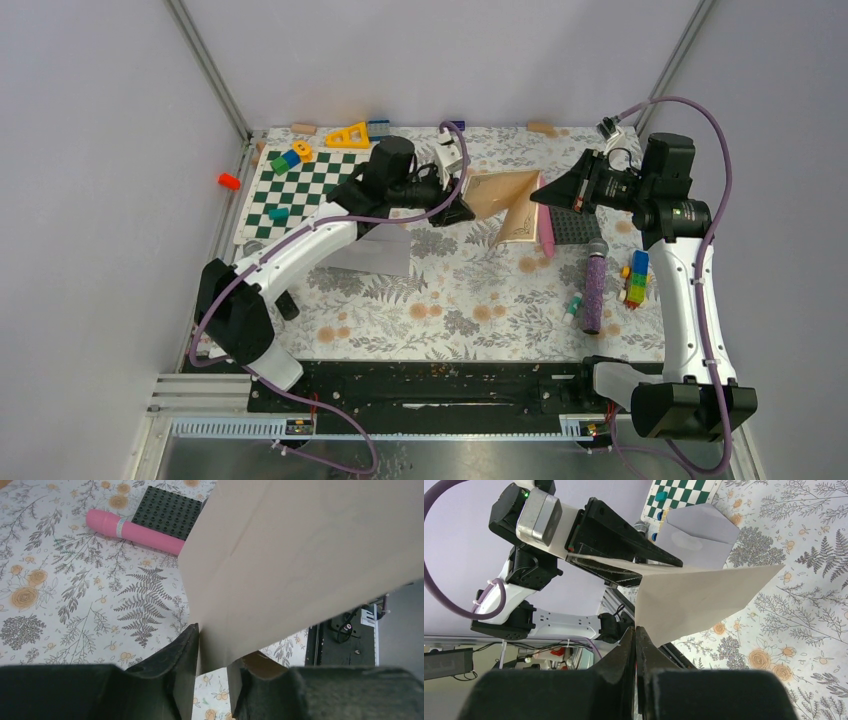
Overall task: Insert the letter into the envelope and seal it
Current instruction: Fold the letter.
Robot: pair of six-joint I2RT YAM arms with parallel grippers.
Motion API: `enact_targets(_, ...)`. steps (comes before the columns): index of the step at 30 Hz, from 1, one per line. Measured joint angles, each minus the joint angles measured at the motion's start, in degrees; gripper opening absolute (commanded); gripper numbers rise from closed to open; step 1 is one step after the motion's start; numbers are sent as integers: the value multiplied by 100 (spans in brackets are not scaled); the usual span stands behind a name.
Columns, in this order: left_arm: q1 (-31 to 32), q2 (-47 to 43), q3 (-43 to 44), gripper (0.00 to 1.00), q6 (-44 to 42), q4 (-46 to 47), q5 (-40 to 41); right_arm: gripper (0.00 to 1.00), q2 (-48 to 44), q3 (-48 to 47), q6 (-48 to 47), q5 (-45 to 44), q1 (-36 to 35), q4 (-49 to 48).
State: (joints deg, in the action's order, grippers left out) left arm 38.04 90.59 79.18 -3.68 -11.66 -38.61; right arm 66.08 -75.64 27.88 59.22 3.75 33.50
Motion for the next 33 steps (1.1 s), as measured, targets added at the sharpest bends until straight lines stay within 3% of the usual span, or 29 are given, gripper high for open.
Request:
enact_targets(2, 28, 2, 37, 8, -26, -31, 24, 5, 4, 0, 7, 0, 0, -2)
enact_targets(4, 59, 2, 46, 0, -37, -68, 35, 15, 17, 0, 13, 2, 0, -2)
enact_targets(9, 109, 28, 52, 0, -39, -166, 35, 59, 48, -2, 76, 24, 0, -11)
enact_targets(11, 114, 28, 52, 0, -39, -188, 33, 67, 48, -2, 81, 35, 0, -22)
enact_targets(22, 101, 17, -107, 0, 278, -68, -267, 74, 48, 2, 234, 407, -2, -374)
enact_targets(33, -149, -131, -551, 0, 1239, 734, -1508, 75, 35, 199, 568, 841, -549, -1130)
